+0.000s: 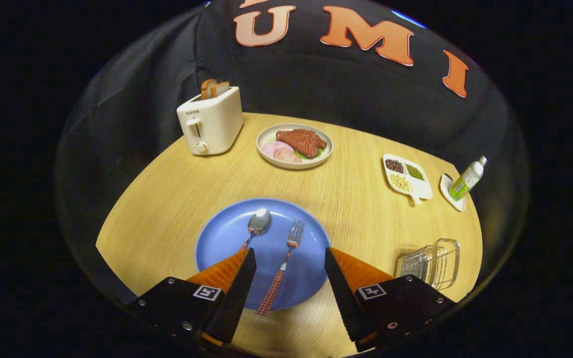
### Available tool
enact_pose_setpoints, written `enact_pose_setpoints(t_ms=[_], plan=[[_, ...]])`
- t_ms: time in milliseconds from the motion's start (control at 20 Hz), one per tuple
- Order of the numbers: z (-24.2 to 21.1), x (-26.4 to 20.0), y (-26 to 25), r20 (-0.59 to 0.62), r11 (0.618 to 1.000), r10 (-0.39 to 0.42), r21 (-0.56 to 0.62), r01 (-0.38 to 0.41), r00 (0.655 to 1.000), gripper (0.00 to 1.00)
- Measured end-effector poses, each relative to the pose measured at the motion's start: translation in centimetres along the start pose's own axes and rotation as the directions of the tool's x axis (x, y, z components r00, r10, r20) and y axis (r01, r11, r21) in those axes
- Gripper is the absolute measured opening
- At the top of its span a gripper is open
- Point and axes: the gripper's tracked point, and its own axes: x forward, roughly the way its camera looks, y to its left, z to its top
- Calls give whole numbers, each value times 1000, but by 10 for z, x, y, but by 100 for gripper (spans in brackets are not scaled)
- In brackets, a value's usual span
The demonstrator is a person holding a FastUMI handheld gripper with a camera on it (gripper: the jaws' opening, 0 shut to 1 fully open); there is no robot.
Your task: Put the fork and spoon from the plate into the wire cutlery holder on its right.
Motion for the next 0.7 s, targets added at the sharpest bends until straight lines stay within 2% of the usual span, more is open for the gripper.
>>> enact_pose_setpoints(t_ms=[200,300,450,700], plan=[[-27,13,3,-62,999,-30,43,33,998,77],[-34,17,4,-74,997,-39,65,44,996,71],[-47,21,10,-110,996,-35,83,44,993,54],[-54,30,16,-153,993,-61,87,75,986,33]])
